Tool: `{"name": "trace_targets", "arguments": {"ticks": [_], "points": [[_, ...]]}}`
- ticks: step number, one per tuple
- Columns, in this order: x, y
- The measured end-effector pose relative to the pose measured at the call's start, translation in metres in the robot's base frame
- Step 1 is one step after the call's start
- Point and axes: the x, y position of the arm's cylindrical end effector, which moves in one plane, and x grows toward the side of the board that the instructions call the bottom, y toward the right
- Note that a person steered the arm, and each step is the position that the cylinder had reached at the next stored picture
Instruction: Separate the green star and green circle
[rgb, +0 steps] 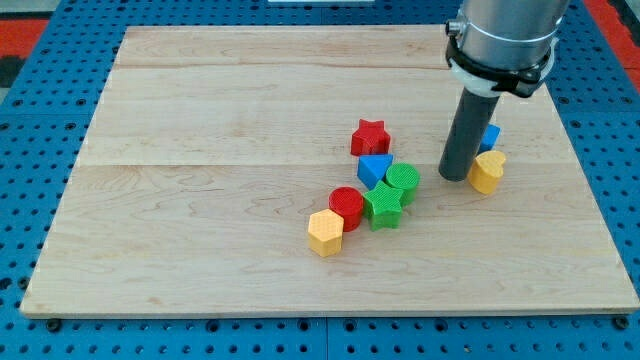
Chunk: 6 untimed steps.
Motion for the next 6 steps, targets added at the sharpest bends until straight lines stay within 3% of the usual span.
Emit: {"name": "trace_targets", "arguments": {"ticks": [2,3,5,6], "points": [[0.088,-0.02],[0.056,-0.03],[0.02,-0.153],[0.005,-0.163]]}}
